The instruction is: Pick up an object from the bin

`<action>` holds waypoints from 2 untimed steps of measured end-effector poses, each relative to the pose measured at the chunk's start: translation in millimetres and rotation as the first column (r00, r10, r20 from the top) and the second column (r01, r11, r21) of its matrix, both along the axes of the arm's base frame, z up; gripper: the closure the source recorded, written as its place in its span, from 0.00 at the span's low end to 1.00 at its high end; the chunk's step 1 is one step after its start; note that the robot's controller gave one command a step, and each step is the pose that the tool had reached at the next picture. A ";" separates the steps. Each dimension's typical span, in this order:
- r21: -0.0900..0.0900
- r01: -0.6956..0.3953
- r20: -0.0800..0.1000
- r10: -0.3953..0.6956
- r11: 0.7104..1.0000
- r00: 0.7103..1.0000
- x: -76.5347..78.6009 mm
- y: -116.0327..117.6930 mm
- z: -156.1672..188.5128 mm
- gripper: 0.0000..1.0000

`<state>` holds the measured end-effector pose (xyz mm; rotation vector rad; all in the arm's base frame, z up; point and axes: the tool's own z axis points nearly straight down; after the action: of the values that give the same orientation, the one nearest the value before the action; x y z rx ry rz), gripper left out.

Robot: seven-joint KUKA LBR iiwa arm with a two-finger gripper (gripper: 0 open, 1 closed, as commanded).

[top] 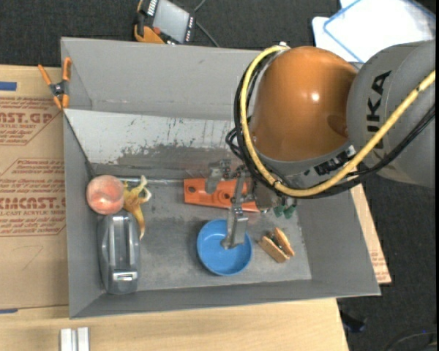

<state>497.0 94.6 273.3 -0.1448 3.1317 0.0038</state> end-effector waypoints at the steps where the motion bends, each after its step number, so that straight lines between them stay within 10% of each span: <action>1: 0.000 0.000 0.001 0.000 1.000 1.000 0.4 0.2 0.0 0.00; 2: 0.002 0.031 0.001 -0.031 1.000 1.000 11.2 20.6 -24.6 0.00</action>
Offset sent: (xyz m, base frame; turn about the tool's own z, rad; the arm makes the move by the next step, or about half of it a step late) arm 0.0112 0.0191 -0.0234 0.0330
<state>508.2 115.2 248.7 -0.0963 3.1328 0.0065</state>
